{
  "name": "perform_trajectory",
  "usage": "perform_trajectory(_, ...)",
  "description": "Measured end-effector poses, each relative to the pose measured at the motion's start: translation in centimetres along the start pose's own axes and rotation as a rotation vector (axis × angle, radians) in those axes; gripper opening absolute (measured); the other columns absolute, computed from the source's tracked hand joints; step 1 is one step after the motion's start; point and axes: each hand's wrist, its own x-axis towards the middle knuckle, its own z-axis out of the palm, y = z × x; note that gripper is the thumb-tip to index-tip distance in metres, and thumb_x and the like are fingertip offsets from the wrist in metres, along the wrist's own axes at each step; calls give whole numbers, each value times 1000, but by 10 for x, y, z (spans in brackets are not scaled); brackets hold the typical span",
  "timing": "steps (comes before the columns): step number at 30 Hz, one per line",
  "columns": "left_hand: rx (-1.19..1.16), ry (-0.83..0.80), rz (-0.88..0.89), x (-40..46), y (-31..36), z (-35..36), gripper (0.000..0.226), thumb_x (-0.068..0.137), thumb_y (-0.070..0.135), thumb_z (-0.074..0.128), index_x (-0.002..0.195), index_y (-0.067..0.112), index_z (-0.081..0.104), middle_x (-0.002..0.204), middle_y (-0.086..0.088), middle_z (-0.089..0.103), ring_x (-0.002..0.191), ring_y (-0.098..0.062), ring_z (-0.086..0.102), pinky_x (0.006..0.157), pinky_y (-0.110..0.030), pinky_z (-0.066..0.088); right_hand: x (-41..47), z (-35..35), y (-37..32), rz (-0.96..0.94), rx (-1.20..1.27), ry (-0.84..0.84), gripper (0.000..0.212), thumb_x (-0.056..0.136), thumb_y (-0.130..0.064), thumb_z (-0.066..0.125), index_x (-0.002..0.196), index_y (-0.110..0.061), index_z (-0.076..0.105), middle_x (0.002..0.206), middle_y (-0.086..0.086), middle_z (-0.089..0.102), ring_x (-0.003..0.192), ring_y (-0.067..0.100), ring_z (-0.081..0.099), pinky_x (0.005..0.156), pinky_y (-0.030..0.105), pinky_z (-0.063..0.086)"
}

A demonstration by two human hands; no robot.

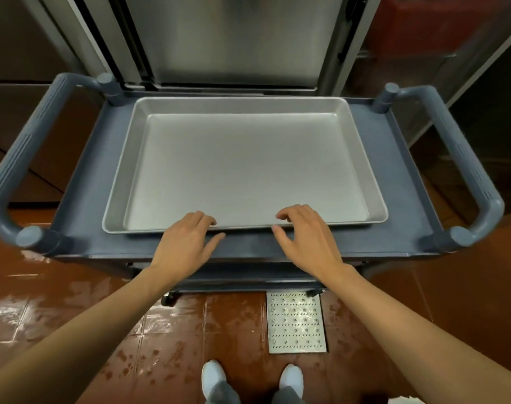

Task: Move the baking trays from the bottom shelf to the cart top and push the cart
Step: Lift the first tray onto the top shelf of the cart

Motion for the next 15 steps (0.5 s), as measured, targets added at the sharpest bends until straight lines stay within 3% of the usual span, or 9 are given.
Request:
perform_trajectory(2,-19,71,101,-13,9,-1,27,93,28,62,103,4,63,94,-11,64,84,-28,61,68,-38,52,-19,1,-10,-59,84,98,12,90,-18,61,99,-9,62,93,4,65,87,19,56,75,33,48)
perform_trajectory(5,-28,65,246,-33,22,13,23,95,26,53,101,6,61,93,-10,61,81,-25,57,65,-37,50,-52,19,-20,-200,109,47,8,88,-11,60,94,-6,63,86,7,64,80,18,55,70,28,44)
perform_trajectory(8,-72,-72,307,-60,31,44,25,94,29,50,102,9,61,91,-6,62,78,-20,58,65,-33,50,-85,54,-19,-300,37,-155,12,90,-15,56,95,-7,64,89,8,66,81,19,56,73,30,45)
perform_trajectory(12,-98,-357,219,-88,28,101,29,98,34,48,116,13,58,107,-4,61,92,-17,59,77,-28,50,-115,104,9,-135,-43,-382,22,93,-23,51,108,-12,62,104,7,67,95,21,59,87,36,50)
perform_trajectory(15,-40,-468,158,-97,16,155,33,101,38,40,123,17,51,117,-2,55,100,-14,53,81,-26,46,-122,149,50,-88,-147,-499,28,93,-26,48,115,-14,59,111,5,66,102,20,58,91,33,45)
